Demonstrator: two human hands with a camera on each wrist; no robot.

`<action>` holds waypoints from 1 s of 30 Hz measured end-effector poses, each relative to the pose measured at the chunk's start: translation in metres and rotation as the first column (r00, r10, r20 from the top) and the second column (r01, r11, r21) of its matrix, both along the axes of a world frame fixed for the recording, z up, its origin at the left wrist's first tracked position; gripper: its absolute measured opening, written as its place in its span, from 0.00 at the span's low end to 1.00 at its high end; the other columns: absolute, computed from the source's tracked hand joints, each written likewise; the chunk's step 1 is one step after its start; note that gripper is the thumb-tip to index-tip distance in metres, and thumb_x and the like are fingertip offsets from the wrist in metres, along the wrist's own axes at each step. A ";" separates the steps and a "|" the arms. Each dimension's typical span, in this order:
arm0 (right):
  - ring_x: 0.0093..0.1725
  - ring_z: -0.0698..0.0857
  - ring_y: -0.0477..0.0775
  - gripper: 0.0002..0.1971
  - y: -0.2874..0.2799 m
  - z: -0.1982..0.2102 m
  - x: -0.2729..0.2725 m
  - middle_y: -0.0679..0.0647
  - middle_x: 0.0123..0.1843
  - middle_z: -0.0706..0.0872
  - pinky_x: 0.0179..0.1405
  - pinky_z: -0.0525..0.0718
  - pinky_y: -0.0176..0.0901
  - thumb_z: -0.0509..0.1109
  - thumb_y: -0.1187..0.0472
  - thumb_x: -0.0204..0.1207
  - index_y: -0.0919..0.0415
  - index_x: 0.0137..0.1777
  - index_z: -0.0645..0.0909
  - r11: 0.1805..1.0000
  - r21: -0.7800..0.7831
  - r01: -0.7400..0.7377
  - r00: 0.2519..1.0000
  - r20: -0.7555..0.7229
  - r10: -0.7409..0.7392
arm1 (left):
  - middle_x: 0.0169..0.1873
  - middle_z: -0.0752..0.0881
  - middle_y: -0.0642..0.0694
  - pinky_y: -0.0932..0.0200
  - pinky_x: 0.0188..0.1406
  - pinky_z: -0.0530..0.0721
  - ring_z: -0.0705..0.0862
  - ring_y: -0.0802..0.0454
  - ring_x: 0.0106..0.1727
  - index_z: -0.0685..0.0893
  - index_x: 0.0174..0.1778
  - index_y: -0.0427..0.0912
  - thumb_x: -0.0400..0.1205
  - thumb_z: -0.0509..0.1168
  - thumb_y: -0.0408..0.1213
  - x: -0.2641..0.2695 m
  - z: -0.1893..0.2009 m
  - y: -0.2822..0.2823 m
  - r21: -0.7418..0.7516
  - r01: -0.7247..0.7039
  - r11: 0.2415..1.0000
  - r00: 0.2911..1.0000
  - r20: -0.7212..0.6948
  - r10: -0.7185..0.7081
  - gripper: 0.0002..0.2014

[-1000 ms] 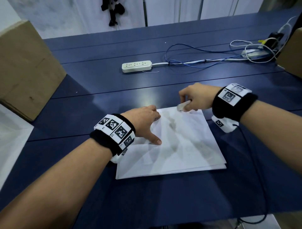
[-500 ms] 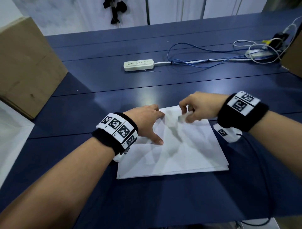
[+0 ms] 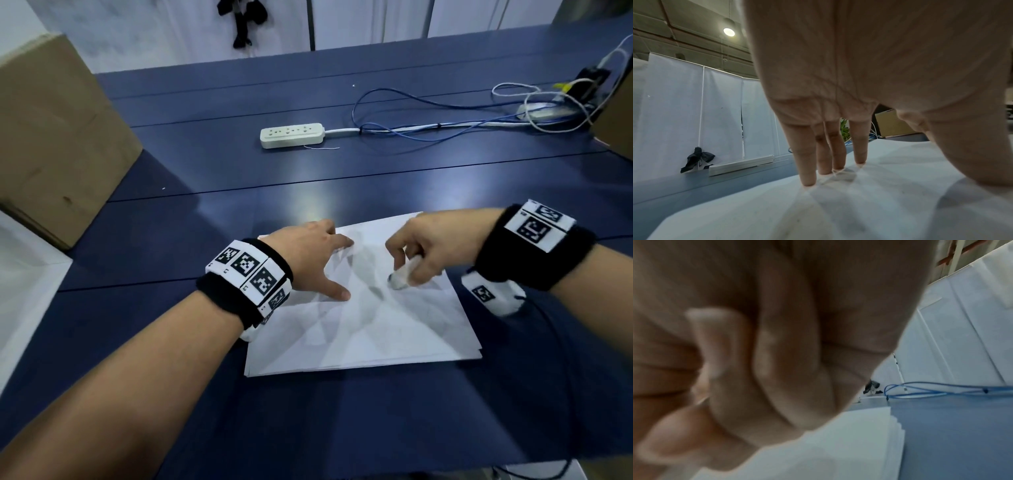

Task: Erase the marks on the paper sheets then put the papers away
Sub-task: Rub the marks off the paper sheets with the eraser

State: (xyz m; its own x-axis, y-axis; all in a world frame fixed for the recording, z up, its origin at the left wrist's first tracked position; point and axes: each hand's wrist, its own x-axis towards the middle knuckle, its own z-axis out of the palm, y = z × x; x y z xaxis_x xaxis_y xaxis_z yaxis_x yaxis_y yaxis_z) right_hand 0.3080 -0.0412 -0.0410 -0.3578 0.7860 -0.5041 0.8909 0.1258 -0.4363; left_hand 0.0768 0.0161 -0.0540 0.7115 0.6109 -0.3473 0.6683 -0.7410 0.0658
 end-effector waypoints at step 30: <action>0.25 0.81 0.43 0.08 0.014 0.002 0.005 0.53 0.30 0.89 0.34 0.82 0.40 0.78 0.54 0.69 0.52 0.43 0.82 0.982 0.184 0.032 0.996 0.072 -0.046 | 0.58 0.68 0.55 0.46 0.57 0.83 0.75 0.51 0.65 0.65 0.81 0.59 0.67 0.72 0.70 0.003 0.000 0.001 -0.001 -0.007 1.000 1.000 -0.025 0.007 0.47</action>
State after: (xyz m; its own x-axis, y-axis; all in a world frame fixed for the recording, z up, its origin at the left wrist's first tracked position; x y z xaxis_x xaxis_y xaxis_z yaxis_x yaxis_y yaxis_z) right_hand 0.3128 -0.0270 -0.0389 -0.2909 0.8799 -0.3757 0.9264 0.1610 -0.3403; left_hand 0.0799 0.0169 -0.0535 0.6985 0.6151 -0.3658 0.6746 -0.7365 0.0498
